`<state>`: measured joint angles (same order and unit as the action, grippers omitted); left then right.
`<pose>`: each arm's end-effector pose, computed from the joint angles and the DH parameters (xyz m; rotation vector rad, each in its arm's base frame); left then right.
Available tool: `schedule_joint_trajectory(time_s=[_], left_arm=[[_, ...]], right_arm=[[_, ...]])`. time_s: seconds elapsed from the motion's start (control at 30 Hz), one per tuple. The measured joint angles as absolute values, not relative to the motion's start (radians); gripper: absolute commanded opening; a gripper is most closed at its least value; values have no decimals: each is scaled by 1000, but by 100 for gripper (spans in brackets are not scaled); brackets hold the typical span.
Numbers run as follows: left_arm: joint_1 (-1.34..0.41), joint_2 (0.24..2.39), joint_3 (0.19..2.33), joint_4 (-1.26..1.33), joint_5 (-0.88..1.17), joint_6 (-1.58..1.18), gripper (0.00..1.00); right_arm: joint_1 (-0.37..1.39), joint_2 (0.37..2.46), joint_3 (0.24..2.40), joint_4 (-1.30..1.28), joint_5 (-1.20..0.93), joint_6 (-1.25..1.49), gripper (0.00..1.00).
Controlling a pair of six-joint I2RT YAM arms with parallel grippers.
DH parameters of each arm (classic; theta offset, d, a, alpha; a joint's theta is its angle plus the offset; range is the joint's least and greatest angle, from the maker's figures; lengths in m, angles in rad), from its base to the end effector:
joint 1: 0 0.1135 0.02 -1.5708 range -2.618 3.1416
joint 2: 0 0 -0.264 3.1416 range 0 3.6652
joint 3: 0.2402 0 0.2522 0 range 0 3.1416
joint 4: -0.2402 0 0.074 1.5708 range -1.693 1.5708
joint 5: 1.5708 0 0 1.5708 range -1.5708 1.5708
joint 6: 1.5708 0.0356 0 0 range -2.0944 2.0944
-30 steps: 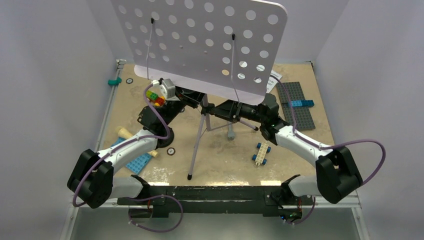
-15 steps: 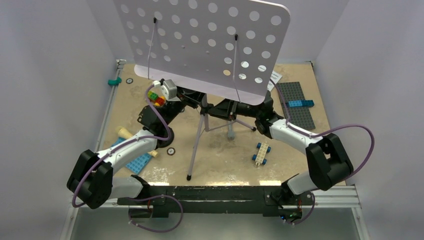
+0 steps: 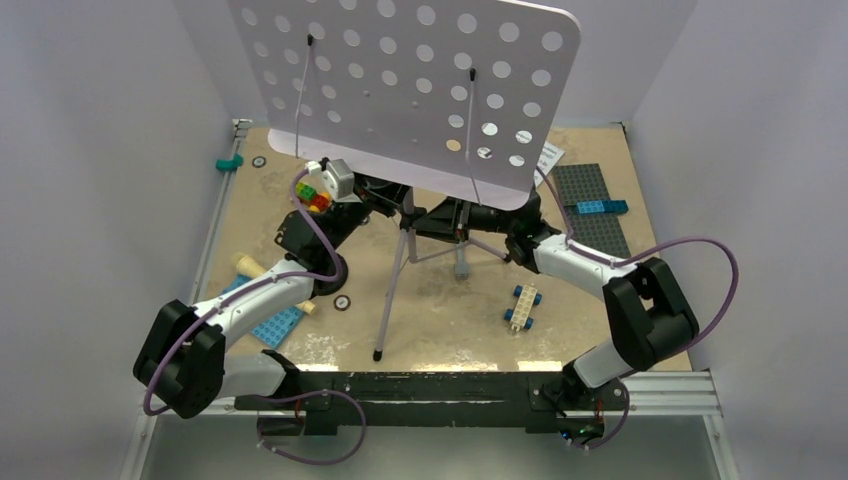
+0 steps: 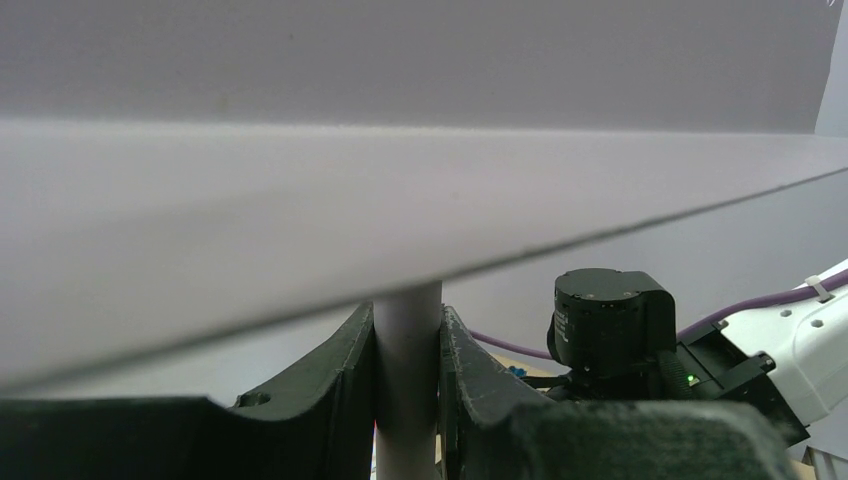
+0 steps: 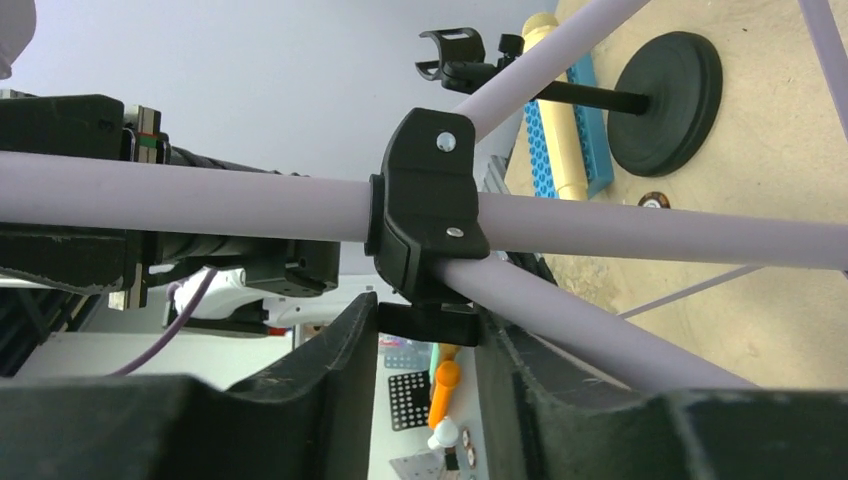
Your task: Pack up the instrument practice props
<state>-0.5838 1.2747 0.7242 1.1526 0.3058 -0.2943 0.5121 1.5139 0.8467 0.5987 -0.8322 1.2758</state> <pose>0.2211 -0.1589 0.3501 0.4347 0.9485 -0.9487 0.2768 0.1858 0.2659 -0.0196 2.0654 1.9182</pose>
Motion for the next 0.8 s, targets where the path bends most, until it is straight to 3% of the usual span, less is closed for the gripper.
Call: schedule_joint_trajectory(time_s=[0.17, 0.5, 0.77, 0.8], left_arm=[[-583, 1272, 724, 1148, 302, -287, 0], [-583, 1254, 725, 1108, 291, -267, 0], [-583, 1254, 727, 1101, 293, -268, 0], [-584, 1255, 728, 1101, 294, -268, 0]], right_arm=[[508, 1539, 855, 616, -858, 1301, 0], [520, 1503, 961, 329, -824, 1041, 0], [576, 1427, 1061, 23, -619, 654, 0], [581, 1419, 1061, 12, -603, 624, 3]])
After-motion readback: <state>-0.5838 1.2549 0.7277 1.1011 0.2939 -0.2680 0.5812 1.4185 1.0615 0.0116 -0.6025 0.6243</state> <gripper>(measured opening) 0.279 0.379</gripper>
